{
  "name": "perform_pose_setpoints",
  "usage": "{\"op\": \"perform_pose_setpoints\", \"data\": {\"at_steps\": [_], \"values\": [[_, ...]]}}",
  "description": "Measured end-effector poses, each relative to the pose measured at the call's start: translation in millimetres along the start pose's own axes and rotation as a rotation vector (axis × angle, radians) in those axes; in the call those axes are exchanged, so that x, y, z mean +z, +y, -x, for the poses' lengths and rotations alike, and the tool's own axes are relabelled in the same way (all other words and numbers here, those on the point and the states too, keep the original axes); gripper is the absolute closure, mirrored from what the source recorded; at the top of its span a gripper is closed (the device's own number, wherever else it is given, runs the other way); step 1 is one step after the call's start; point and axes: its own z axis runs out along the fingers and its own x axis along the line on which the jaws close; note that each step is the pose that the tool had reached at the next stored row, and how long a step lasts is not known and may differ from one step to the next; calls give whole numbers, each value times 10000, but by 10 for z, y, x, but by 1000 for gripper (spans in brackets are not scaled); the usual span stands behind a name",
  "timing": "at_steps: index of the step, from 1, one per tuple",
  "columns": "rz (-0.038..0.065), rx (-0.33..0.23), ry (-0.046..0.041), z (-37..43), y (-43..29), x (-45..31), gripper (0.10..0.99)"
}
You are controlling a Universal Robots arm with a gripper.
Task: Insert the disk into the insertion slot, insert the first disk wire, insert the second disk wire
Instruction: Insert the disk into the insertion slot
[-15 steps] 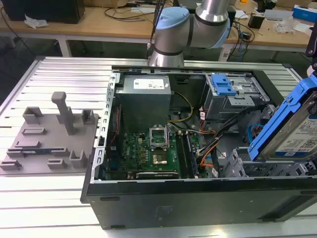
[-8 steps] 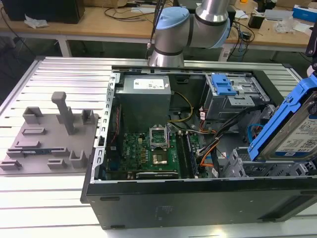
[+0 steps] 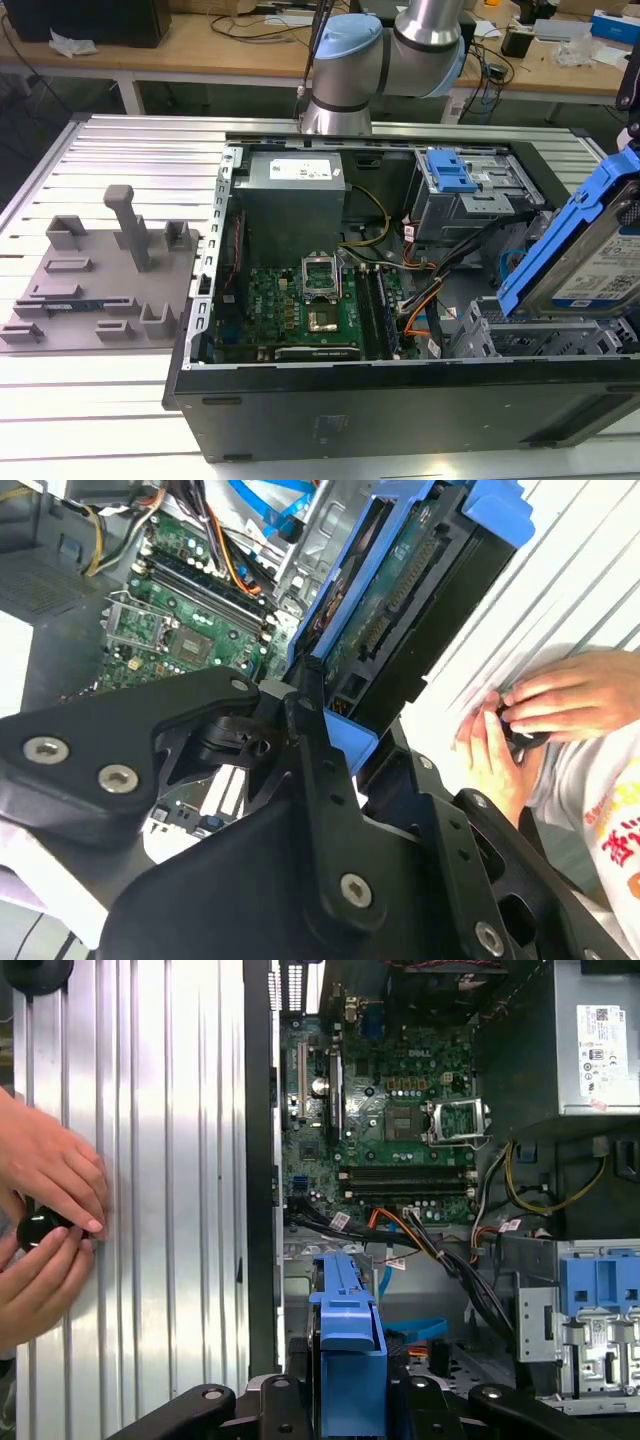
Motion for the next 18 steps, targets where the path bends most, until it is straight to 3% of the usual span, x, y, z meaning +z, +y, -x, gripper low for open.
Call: {"op": "perform_pose_setpoints", "data": {"at_steps": [1, 8, 11, 15, 18], "values": [[4, -7, -169, -6, 0, 1, 722], [-8, -9, -189, -6, 0, 1, 722], [-114, -13, -193, -7, 3, 8, 722], [-373, -29, -196, -8, 15, 26, 722], [-469, -34, -198, -9, 27, 41, 722]]}}
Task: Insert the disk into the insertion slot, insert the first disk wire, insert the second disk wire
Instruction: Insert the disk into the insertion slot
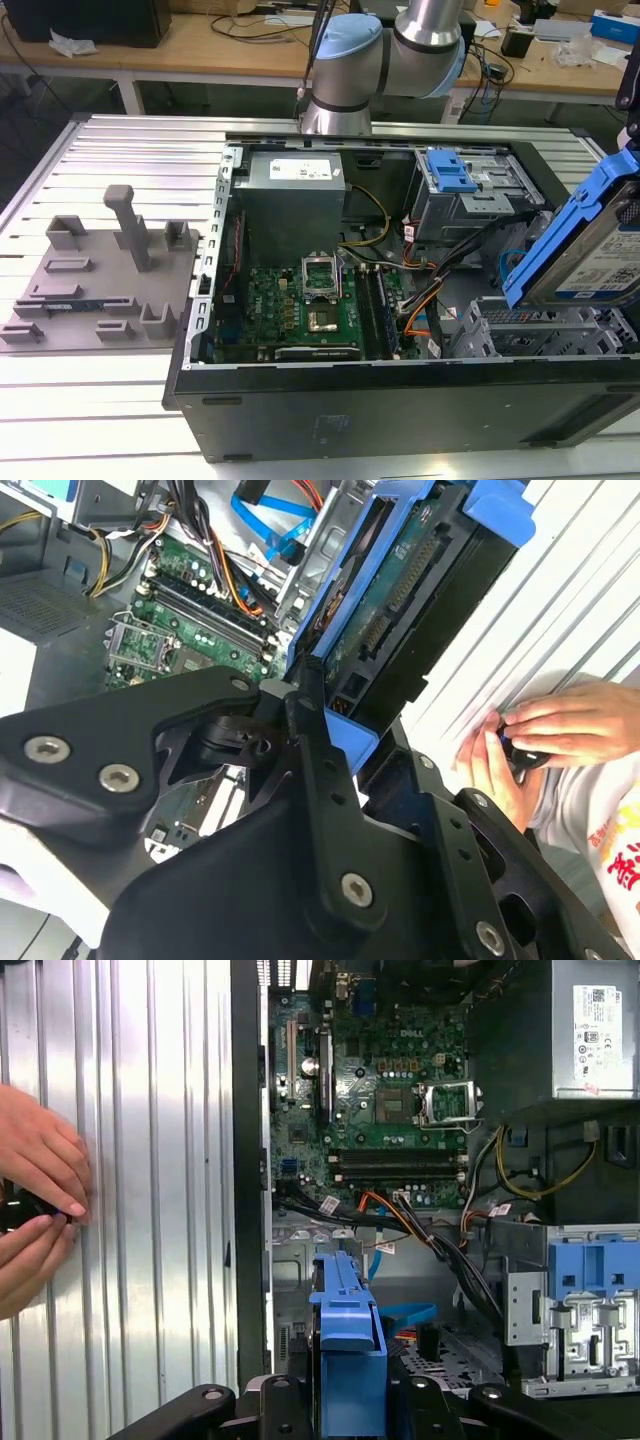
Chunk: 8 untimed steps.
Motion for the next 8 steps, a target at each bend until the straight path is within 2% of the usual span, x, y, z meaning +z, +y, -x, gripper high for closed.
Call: {"op": "perform_pose_setpoints", "data": {"at_steps": [8], "values": [[-1, 0, 1, 1, 8, 9, 722]]}}
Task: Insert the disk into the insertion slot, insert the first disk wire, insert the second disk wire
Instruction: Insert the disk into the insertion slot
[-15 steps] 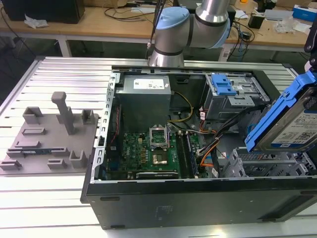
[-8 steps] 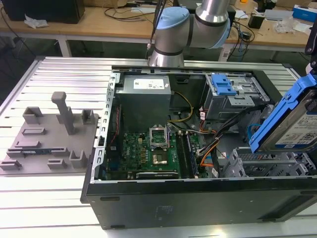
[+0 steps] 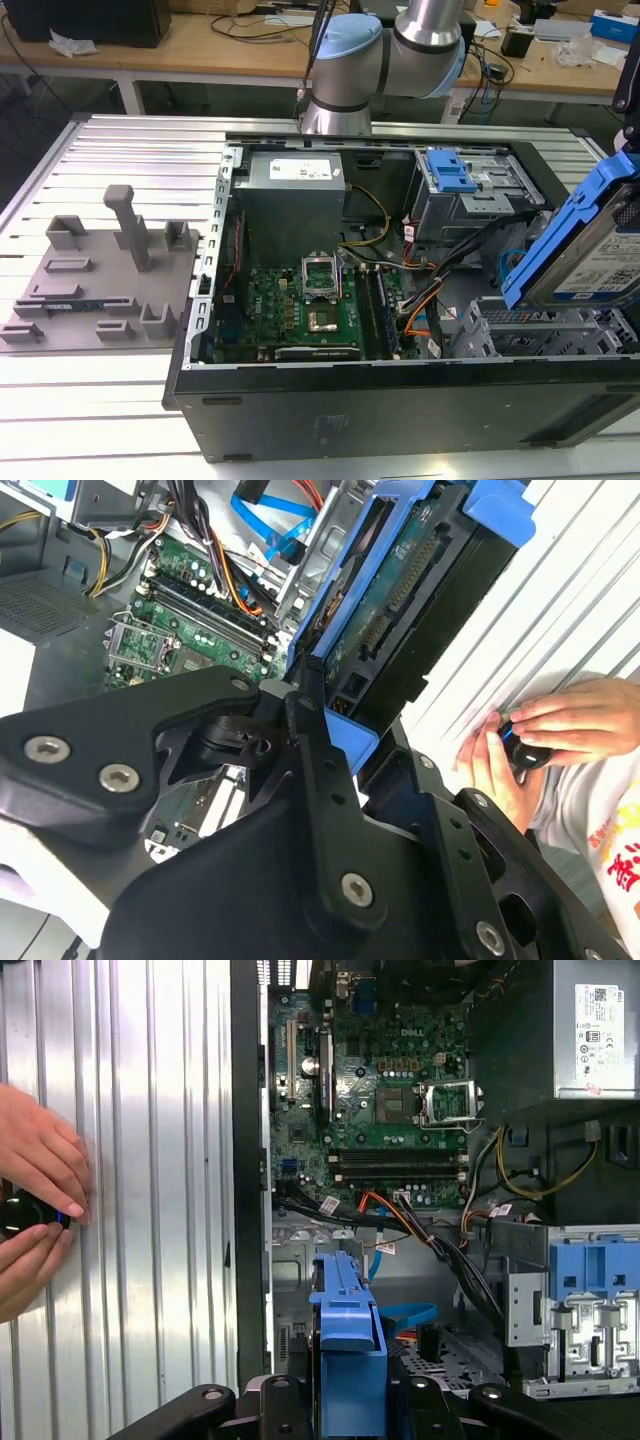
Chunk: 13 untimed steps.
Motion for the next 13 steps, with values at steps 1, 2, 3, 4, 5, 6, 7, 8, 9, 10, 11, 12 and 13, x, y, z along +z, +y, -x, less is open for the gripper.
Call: {"op": "perform_pose_setpoints", "data": {"at_steps": [1, 2, 3, 4, 5, 6, 7, 8, 9, 10, 11, 12, 13], "values": [[0, 1, 3, 4, 3, 0, 722], [0, -1, 1, 7, 4, 2, 722], [0, 0, 1, 12, 5, 3, 722], [0, -1, 2, 19, 6, 4, 722], [1, -1, 2, 24, 7, 6, 722], [0, 0, 4, 33, 8, 8, 722], [0, 0, 6, 42, 10, 10, 722], [0, 0, 8, 53, 12, 13, 722], [0, 0, 11, 62, 14, 16, 722], [0, -1, 14, 71, 16, 19, 722], [0, -1, 16, 80, 17, 23, 722], [0, -2, 19, 91, 19, 29, 722], [0, -2, 19, 97, 20, 34, 722]]}}
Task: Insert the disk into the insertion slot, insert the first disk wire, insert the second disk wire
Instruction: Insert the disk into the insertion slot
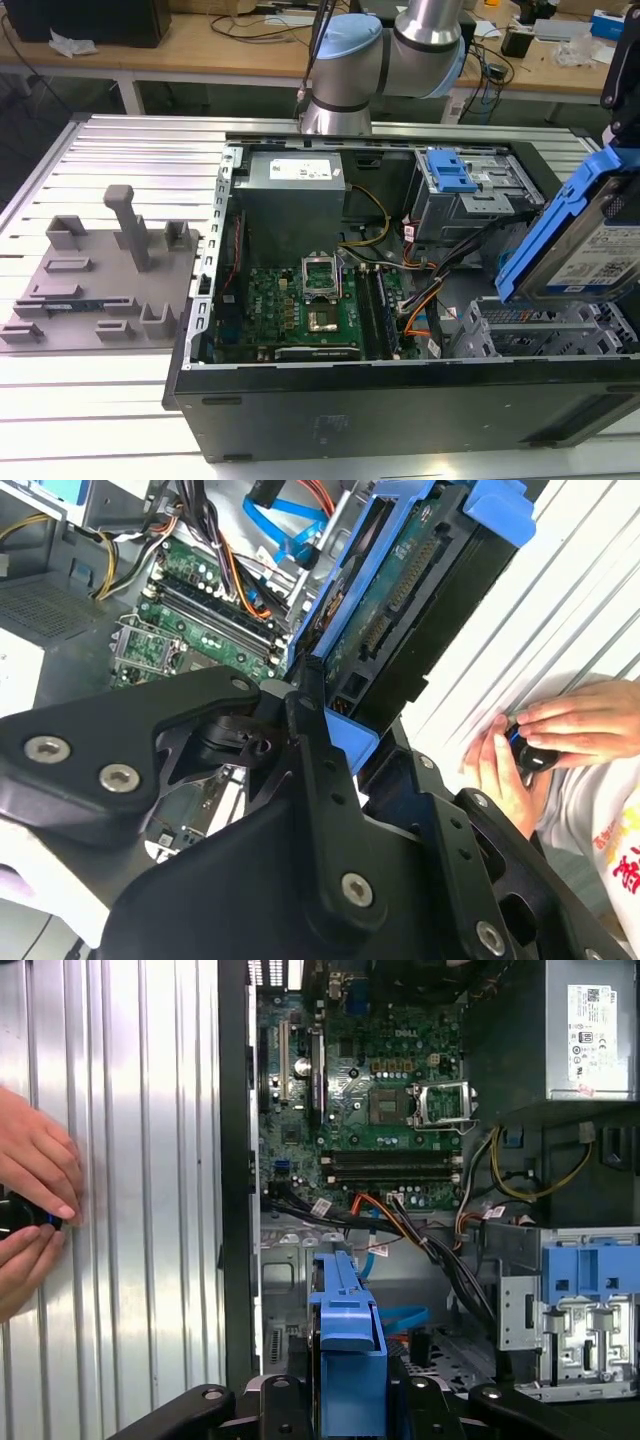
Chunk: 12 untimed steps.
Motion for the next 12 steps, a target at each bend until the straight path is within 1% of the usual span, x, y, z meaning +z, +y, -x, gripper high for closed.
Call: {"op": "perform_pose_setpoints", "data": {"at_steps": [5, 12], "values": [[0, -2, 5, 56, 3, 31, 722], [2, -38, 4, 110, 4, 74, 722]]}}
